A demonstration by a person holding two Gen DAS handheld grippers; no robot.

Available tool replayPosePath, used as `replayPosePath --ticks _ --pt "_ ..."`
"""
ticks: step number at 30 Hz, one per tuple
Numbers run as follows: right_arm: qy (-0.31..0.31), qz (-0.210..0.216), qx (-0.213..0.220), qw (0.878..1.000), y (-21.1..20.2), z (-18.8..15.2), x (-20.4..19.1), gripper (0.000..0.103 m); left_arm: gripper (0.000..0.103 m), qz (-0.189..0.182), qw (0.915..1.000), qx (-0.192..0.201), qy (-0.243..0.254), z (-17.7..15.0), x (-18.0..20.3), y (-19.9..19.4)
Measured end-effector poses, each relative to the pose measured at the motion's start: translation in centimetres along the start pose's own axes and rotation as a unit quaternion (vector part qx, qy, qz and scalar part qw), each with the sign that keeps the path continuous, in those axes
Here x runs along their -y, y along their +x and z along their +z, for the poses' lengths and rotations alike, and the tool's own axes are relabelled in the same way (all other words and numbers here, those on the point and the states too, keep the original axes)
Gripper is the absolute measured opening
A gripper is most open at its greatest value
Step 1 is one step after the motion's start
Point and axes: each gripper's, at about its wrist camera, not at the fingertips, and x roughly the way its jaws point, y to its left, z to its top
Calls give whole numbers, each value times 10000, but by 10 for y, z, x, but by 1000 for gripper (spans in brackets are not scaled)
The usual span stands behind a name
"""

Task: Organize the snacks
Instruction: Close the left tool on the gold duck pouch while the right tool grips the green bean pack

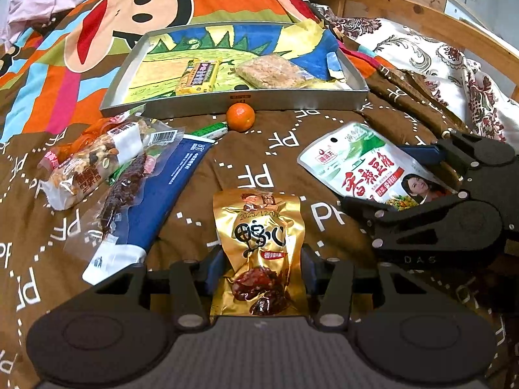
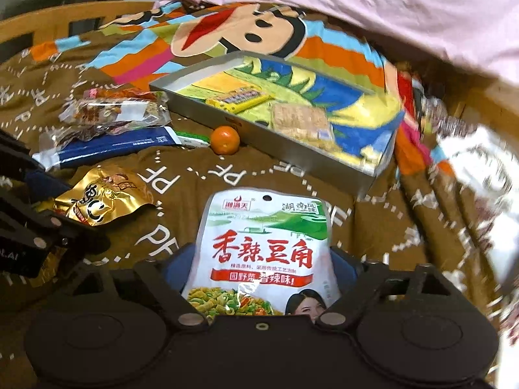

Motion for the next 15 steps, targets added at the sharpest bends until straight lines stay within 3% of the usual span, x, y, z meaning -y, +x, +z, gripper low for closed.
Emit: replayPosePath --ticks 6,7,10,12,15 --pt "-187 -72 3 9998 -11 0 -5 74 52 -4 10000 78 30 -4 5 -11" --pt "-203 -57 15 9998 -13 0 -6 68 52 -5 9999 99 36 -4 5 -13" --pt "-285 -93 61 9995 -17 0 -10 67 52 3 9999 124 37 -5 6 -18" --pt "-346 -107 33 9993 -17 -1 -12 70 52 24 9999 131 40 -7 6 -20" --pt "-189 -93 -32 9998 -14 -2 -9 83 53 62 9998 172 13 -8 5 -25"
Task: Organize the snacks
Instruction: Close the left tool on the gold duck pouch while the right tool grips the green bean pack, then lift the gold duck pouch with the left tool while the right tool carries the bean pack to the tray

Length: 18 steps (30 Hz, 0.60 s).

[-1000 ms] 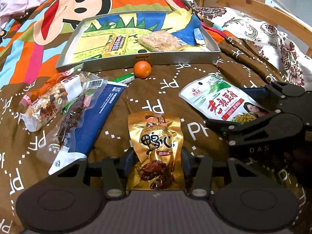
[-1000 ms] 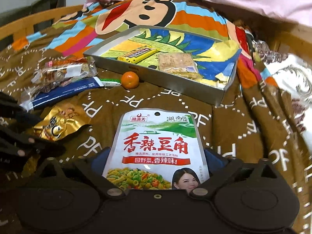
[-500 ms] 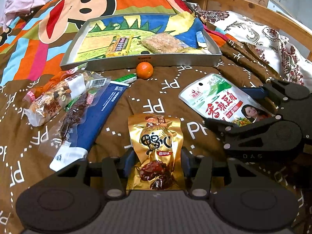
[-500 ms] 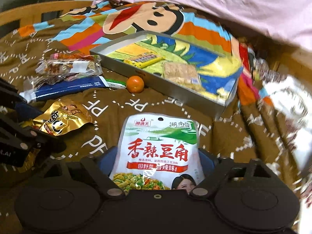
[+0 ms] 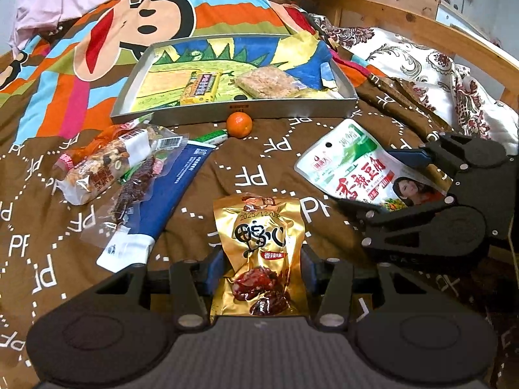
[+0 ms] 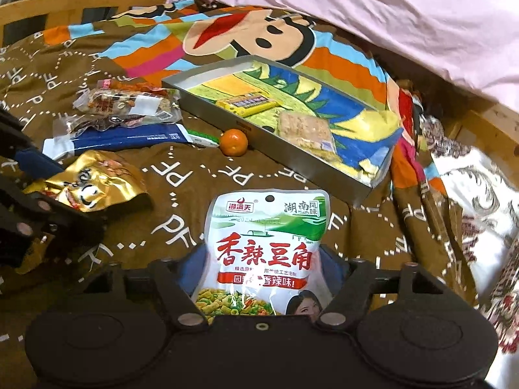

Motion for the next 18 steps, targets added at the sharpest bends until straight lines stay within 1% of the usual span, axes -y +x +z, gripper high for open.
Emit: replayPosePath --ticks 2,5,7,9,12,13,14,16,18 --pt "132 34 -61 9999 4 -2 4 90 52 -1 10000 11 -44 0 -1 -2" --pt "538 215 -170 9982 10 -6 14 96 52 -6 10000 2 -55 -1 -3 -3" --pt "832 373 -268 9955 16 -9 22 97 53 -4 10000 -2 -44 -1 -4 -4" --pt "982 461 -241 9938 18 -13 25 97 53 4 10000 7 -75 -2 -6 -4" --pt "843 406 -168 9955 14 -12 19 89 53 11 9998 4 -180 -3 -9 -6" --pt "741 396 -124 9964 12 -11 17 82 53 12 9998 -7 -216 -3 -9 -6" --pt "592 366 -74 9975 9 -10 12 78 53 12 9997 -16 -248 -4 -10 -6" --pt "349 206 9 9992 2 -8 5 66 52 16 9996 -20 -272 -5 -11 -7" --pt "254 136 48 9996 -3 -7 2 63 53 10 9996 -16 -282 -7 -11 -10"
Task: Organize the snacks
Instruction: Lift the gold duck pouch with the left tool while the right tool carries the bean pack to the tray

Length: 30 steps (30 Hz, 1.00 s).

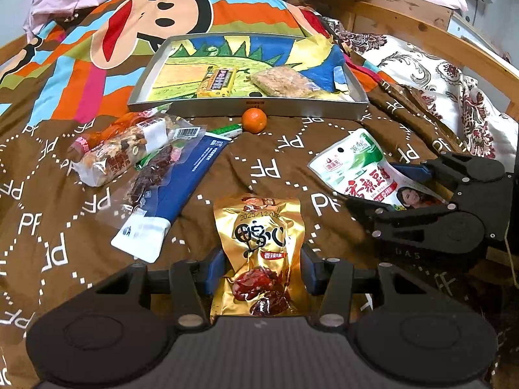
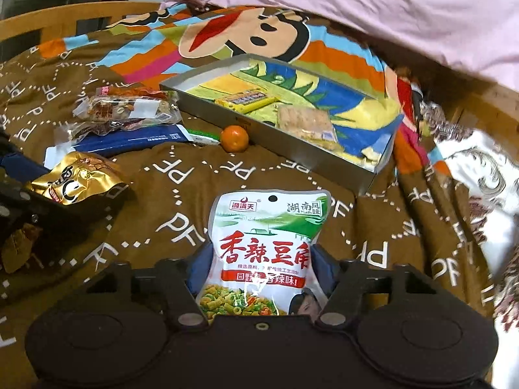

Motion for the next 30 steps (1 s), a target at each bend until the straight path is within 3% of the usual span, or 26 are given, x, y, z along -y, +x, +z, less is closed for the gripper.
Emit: replayPosePath --ticks 4,11,20,30 --pt "147 -28 -30 9999 -7 -1 2 61 53 -24 10000 58 6 -3 0 -6" --pt "-471 -420 285 9976 -28 -2 -16 60 52 -31 9997 252 50 -6 -1 -18" --pt "-680 -862 1298 9854 -57 18 -18 61 52 42 9974 702 -164 14 -19 -38" --pt "-653 -1170 2343 9629 -102 64 -17 61 53 287 9860 1602 -352 57 -51 -74"
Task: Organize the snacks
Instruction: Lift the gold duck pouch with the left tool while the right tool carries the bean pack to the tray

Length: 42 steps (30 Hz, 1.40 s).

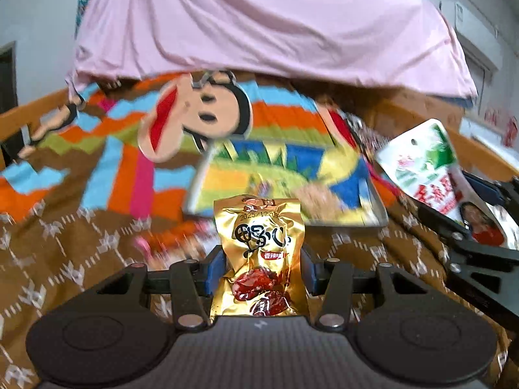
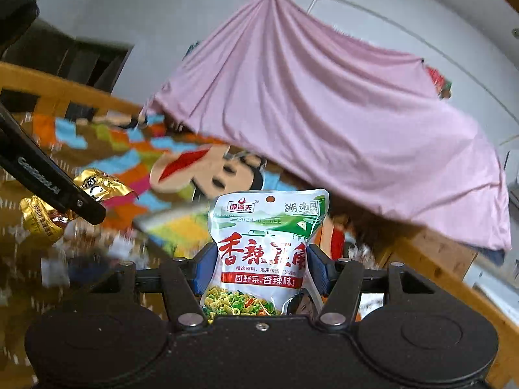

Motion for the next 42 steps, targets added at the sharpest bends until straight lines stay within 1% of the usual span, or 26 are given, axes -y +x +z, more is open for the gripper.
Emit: replayPosePath --ticks 4,8,10,13,15,17,20,24,29,32,36,42 --pt "42 63 273 9996 7 27 2 62 53 169 9993 312 130 28 -10 -5" --pt "163 142 520 9984 27 51 4 62 53 189 9975 609 309 55 -15 4" --pt "270 186 539 9980 47 59 4 62 53 142 9968 651 439 66 -19 14" --pt "425 314 487 9974 86 63 3 62 53 146 9954 637 706 83 -19 39" --pt "438 312 495 9973 114 62 1 62 53 176 9944 636 825 90 -21 60" --pt "521 275 456 9972 138 57 1 62 52 210 9944 600 841 93 -24 84" --pt "658 210 286 9972 166 45 4 62 52 198 9960 505 713 95 -30 122" --pt "526 152 45 9985 196 28 6 62 53 110 9982 425 406 89 -32 168" --pt "513 124 -351 9980 225 11 5 62 52 17 9994 248 226 76 -37 211" --pt "541 180 -619 9965 240 2 0 63 53 4 9998 142 162 66 -41 228" --pt "310 289 -858 9954 252 -9 -12 63 53 -57 10000 5 49 56 -48 242" --pt "254 396 -1138 9924 265 -21 -24 63 53 -88 9997 -117 211 44 -48 251"
